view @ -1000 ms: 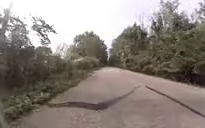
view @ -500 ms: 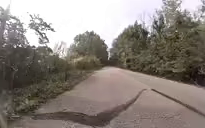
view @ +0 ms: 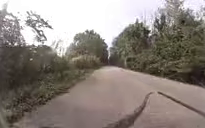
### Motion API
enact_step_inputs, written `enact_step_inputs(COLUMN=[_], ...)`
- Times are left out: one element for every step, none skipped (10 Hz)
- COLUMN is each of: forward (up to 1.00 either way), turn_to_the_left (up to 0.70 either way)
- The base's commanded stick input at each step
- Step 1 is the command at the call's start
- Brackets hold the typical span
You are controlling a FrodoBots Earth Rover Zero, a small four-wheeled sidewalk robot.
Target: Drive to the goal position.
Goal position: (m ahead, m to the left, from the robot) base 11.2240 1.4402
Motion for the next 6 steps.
enact_step_inputs(forward=[0.70,0.70,0.70,0.70,0.70,0.70], turn_to_the_left=[0.00,0.00,-0.34,-0.19,0.00,0.00])
